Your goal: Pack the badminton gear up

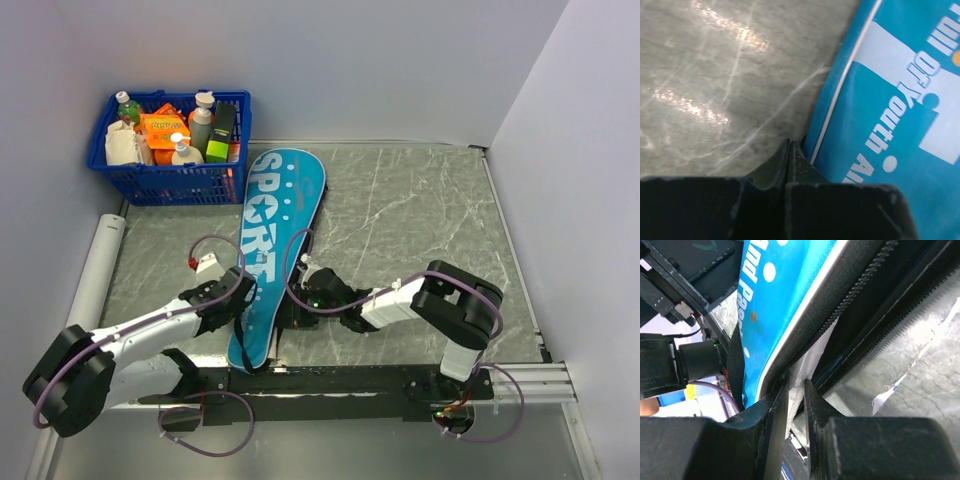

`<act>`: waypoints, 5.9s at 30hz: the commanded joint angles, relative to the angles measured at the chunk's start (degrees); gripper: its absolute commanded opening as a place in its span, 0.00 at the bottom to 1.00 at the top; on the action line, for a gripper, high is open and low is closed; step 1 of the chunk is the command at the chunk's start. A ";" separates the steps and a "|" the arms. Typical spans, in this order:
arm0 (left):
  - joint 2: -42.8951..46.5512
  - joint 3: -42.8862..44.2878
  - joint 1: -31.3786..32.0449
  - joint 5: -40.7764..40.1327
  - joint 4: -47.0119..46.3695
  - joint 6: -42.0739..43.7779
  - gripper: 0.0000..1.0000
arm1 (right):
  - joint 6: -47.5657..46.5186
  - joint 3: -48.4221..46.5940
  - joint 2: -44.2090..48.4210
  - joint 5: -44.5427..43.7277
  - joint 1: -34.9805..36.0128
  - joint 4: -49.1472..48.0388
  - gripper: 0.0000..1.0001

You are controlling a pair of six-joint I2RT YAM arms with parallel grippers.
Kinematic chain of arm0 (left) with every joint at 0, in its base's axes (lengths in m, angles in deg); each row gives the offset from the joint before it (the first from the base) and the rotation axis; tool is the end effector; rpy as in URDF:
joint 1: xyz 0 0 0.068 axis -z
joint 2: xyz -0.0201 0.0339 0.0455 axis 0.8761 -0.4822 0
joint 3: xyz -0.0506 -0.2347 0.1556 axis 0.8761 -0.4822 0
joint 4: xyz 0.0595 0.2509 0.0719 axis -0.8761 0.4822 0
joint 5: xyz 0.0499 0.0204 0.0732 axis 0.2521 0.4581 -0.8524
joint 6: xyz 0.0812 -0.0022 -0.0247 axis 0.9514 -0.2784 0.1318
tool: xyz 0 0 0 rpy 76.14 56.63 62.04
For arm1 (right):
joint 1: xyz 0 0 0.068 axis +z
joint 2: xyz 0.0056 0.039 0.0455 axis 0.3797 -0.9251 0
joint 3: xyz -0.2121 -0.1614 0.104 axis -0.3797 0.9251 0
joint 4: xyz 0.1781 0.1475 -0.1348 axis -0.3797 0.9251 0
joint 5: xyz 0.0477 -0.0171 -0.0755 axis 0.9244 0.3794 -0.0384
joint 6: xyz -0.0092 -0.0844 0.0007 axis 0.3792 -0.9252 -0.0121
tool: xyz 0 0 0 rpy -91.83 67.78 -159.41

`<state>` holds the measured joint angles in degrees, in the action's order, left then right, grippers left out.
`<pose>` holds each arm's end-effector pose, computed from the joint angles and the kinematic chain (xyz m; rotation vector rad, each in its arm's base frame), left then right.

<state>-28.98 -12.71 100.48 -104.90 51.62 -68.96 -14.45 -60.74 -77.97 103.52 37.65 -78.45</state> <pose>0.1728 -0.0939 0.1270 -0.7425 2.3323 -0.1062 0.1665 0.3246 0.1175 -0.2677 2.4456 1.3379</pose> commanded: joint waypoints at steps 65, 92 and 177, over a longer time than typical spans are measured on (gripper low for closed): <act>-9.72 1.59 37.59 13.50 2.57 -14.49 0.08 | 0.96 22.62 23.85 -18.17 -1.25 -6.90 0.31; -5.16 1.50 43.92 9.72 7.77 -21.44 0.06 | 5.28 23.67 14.24 -11.66 -0.73 -15.89 0.44; -25.20 10.99 19.15 13.24 -17.98 8.18 0.08 | -1.59 -11.14 1.24 -6.57 -50.47 23.24 0.00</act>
<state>-52.39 -1.65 122.97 -89.75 21.94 -61.56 -17.33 -76.33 -83.56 103.37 -11.53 -58.27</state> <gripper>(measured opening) 0.081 0.042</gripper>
